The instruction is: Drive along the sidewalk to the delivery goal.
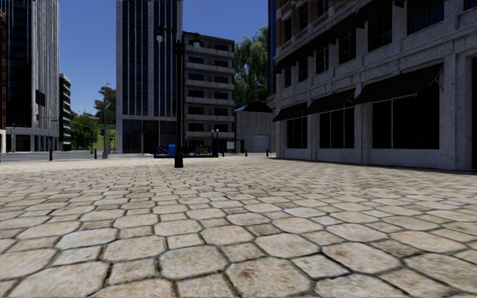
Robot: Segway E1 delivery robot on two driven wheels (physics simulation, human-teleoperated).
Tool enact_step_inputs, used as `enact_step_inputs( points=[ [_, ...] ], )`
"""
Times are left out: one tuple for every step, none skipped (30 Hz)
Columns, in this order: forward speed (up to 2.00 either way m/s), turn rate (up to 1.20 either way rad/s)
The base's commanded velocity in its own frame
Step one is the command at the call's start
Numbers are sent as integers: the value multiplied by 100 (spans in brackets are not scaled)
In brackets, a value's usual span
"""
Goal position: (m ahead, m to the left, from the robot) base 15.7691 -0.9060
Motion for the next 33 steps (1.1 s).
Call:
enact_step_inputs(
  points=[
    [200, -36],
    [200, -36],
    [200, -36],
    [200, -36],
    [200, -36],
    [200, -36],
    [200, -36],
    [200, -36],
    [200, -25],
    [200, 0],
    [200, 0],
    [200, 0],
    [200, 0],
    [200, 0],
    [200, 0],
    [200, 0],
    [200, 0],
    [200, 0],
    [200, 0],
    [200, 0],
    [200, 0],
    [200, 0],
    [200, 0],
    [200, 0],
    [200, 0],
    [200, 0],
    [200, 0],
    [200, 0],
    [200, 0],
    [200, 0],
    [200, 0],
    [200, 0],
    [200, 0]
  ],
)
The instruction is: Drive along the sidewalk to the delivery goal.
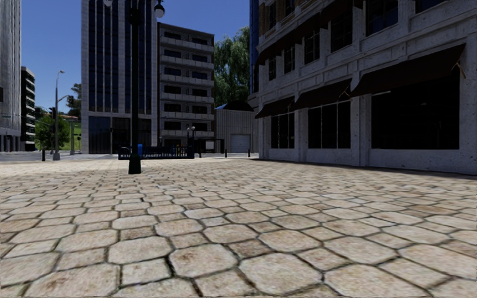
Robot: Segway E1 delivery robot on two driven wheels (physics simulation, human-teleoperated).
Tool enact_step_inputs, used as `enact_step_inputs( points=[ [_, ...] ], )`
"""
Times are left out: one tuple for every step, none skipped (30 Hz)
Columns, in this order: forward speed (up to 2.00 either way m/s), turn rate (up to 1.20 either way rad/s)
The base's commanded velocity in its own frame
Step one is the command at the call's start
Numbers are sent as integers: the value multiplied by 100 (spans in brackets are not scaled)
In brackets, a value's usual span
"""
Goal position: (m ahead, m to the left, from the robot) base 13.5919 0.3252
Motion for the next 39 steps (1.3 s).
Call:
enact_step_inputs(
  points=[
    [200, 0],
    [200, 0],
    [200, 0],
    [200, 0],
    [200, 0],
    [200, 0],
    [200, 0],
    [200, 0],
    [200, 0],
    [200, 0],
    [200, 0],
    [200, 0],
    [200, 0],
    [200, 0],
    [200, 0],
    [200, 0],
    [200, 0],
    [200, 0],
    [200, 0],
    [200, 0],
    [200, 0],
    [200, 0],
    [200, 0],
    [200, 0],
    [200, 0],
    [200, 0],
    [200, 0],
    [200, 0],
    [200, 0],
    [200, 0],
    [200, 0],
    [200, 0],
    [200, 0],
    [200, 0],
    [200, 0],
    [200, 0],
    [200, 0],
    [200, 0],
    [200, 0]
  ],
)
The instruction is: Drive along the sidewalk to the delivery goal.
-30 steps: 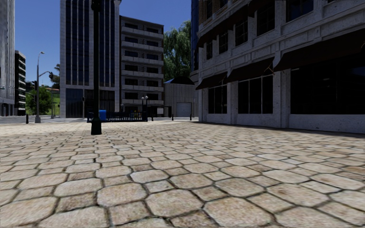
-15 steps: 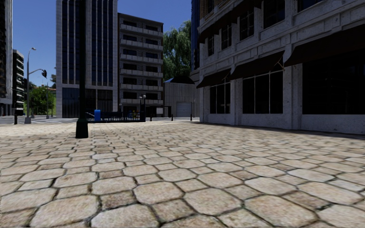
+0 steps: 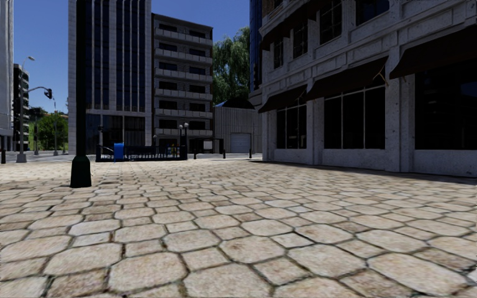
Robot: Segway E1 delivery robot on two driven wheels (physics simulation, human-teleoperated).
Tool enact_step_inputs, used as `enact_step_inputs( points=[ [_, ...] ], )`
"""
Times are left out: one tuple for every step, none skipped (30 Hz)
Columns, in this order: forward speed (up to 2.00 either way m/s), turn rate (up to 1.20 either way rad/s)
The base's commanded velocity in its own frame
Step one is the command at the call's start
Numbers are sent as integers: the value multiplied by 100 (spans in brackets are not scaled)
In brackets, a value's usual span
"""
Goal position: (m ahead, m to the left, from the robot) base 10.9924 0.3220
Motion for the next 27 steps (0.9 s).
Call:
enact_step_inputs(
  points=[
    [200, 0],
    [200, 0],
    [200, 0],
    [200, 0],
    [200, 0],
    [200, 0],
    [200, 0],
    [200, 0],
    [200, 0],
    [200, 0],
    [200, 0],
    [200, 0],
    [200, 0],
    [200, 0],
    [200, 0],
    [200, 0],
    [200, 0],
    [200, 0],
    [200, 0],
    [200, 0],
    [200, 0],
    [200, 0],
    [200, 0],
    [200, 0],
    [200, 0],
    [200, 0],
    [200, 0]
  ],
)
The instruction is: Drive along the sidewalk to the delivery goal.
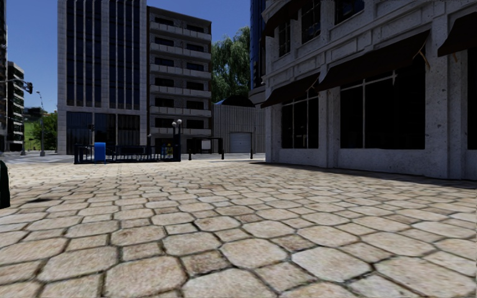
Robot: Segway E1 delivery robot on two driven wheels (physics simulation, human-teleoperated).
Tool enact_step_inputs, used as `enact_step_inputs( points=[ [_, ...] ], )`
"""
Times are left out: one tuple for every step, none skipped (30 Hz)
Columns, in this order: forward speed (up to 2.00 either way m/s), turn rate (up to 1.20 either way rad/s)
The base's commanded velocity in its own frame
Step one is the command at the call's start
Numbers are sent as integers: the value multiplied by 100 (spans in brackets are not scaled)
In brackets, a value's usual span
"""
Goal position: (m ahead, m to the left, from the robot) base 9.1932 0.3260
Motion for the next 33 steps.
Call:
enact_step_inputs(
  points=[
    [200, 0],
    [200, 0],
    [200, 0],
    [200, 0],
    [200, 0],
    [200, 0],
    [200, 0],
    [200, 0],
    [200, 0],
    [200, 0],
    [200, 0],
    [200, 0],
    [200, 0],
    [200, 0],
    [200, 0],
    [200, 0],
    [200, 0],
    [200, 0],
    [200, 0],
    [200, 0],
    [200, 0],
    [200, 0],
    [200, 0],
    [200, 0],
    [200, 0],
    [200, 0],
    [200, 0],
    [200, 0],
    [200, 0],
    [200, 0],
    [200, 0],
    [200, 0],
    [200, 0]
  ],
)
